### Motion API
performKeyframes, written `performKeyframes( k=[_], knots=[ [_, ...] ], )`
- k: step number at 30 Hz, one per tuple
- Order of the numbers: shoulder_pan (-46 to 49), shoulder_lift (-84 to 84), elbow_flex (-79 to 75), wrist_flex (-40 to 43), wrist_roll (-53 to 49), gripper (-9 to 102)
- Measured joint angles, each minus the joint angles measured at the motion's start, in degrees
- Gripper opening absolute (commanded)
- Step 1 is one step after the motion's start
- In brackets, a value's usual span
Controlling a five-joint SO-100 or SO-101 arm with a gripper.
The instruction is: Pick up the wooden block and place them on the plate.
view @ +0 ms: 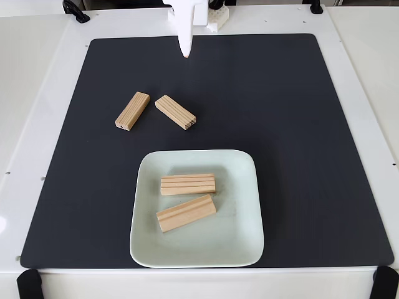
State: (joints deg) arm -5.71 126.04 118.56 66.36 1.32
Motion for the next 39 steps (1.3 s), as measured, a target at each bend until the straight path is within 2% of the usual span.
performKeyframes(
  k=[8,16,18,20,25,29,39],
  knots=[
    [4.7,9.1,9.9,-0.9,0.0,0],
    [12.9,5.4,13.0,-18.5,-0.1,0],
    [14.9,3.3,13.0,-20.8,0.7,0],
    [17.1,1.0,13.0,-21.8,5.6,1],
    [18.5,-4.9,13.0,-22.1,20.8,1],
    [17.9,-8.1,12.7,-21.7,26.3,1],
    [11.8,-15.3,-4.9,-6.9,37.3,1]
  ],
)
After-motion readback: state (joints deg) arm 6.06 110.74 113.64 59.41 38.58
